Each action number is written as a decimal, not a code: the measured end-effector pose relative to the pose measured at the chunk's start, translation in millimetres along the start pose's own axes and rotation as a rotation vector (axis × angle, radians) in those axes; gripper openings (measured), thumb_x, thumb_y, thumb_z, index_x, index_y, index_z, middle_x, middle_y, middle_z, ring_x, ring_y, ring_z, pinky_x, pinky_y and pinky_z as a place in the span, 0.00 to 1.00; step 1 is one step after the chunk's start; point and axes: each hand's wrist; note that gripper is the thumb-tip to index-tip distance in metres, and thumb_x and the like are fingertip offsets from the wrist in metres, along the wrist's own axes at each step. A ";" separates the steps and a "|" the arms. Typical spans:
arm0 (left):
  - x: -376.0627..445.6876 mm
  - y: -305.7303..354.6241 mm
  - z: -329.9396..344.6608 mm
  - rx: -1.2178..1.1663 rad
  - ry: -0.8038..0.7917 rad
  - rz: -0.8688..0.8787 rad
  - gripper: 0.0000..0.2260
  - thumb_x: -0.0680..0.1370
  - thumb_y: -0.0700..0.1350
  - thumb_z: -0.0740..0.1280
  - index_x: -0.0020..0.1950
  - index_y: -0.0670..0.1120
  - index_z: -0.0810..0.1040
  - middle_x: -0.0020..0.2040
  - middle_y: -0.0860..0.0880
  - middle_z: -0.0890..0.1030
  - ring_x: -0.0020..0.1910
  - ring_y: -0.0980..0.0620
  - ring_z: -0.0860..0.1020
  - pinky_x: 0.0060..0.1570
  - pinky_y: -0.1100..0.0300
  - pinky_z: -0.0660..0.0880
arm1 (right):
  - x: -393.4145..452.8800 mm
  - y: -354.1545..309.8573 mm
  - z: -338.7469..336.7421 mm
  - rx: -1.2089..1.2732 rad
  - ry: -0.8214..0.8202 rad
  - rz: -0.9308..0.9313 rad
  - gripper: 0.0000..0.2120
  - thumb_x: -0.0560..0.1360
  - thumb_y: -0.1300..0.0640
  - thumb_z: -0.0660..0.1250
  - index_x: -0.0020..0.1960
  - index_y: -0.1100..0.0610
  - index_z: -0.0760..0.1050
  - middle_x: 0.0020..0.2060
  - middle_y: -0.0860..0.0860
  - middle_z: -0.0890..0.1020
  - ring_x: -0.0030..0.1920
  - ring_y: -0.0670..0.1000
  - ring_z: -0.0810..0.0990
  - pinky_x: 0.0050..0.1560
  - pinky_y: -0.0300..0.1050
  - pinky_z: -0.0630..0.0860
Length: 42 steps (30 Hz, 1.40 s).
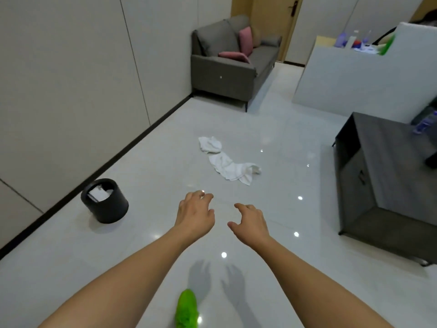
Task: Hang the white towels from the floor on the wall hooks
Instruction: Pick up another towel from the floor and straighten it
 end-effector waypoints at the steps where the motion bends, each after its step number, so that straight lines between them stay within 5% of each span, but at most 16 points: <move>1: 24.3 -3.7 2.8 -0.007 -0.034 0.005 0.21 0.79 0.49 0.61 0.72 0.50 0.69 0.71 0.47 0.69 0.70 0.47 0.65 0.68 0.51 0.64 | 21.0 -1.2 -2.4 -0.004 -0.018 0.034 0.31 0.75 0.45 0.67 0.75 0.49 0.63 0.70 0.51 0.69 0.70 0.56 0.66 0.66 0.50 0.69; 10: 241.4 -9.8 5.4 -0.009 -0.179 0.073 0.22 0.79 0.48 0.61 0.73 0.48 0.69 0.70 0.46 0.71 0.69 0.45 0.65 0.66 0.52 0.65 | 185.4 11.6 -46.1 0.140 -0.012 0.231 0.27 0.74 0.48 0.69 0.72 0.50 0.70 0.66 0.52 0.74 0.66 0.54 0.71 0.63 0.46 0.70; 17: 394.5 15.5 71.6 0.051 -0.273 0.096 0.21 0.79 0.48 0.61 0.73 0.49 0.69 0.70 0.48 0.71 0.69 0.45 0.66 0.65 0.52 0.65 | 343.3 71.1 -56.2 0.188 -0.061 0.314 0.26 0.74 0.46 0.69 0.70 0.50 0.72 0.62 0.52 0.76 0.65 0.55 0.72 0.62 0.45 0.69; 30: 624.4 34.2 165.7 0.002 -0.440 -0.212 0.20 0.78 0.48 0.63 0.71 0.48 0.72 0.68 0.45 0.72 0.68 0.44 0.66 0.63 0.53 0.67 | 616.2 157.4 -76.1 0.255 -0.334 0.394 0.26 0.73 0.47 0.71 0.69 0.53 0.74 0.63 0.54 0.78 0.63 0.54 0.76 0.58 0.44 0.72; 36: 710.6 -10.1 255.7 -0.075 -0.496 -0.297 0.18 0.77 0.46 0.65 0.67 0.46 0.75 0.64 0.42 0.75 0.64 0.42 0.70 0.64 0.53 0.66 | 715.6 169.0 -6.5 0.258 -0.397 0.418 0.25 0.73 0.47 0.71 0.67 0.52 0.75 0.59 0.54 0.79 0.60 0.54 0.78 0.55 0.42 0.71; 42: 783.7 -116.1 437.7 -0.072 -0.725 -0.310 0.19 0.78 0.48 0.63 0.68 0.47 0.73 0.65 0.42 0.74 0.63 0.42 0.71 0.61 0.55 0.67 | 833.5 219.4 165.8 0.259 -0.407 0.546 0.23 0.73 0.48 0.71 0.66 0.53 0.76 0.57 0.53 0.82 0.59 0.53 0.79 0.52 0.41 0.70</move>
Point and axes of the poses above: each hand's wrist, its own x-axis towards the middle knuckle, its own z-axis out of the palm, y = z × x
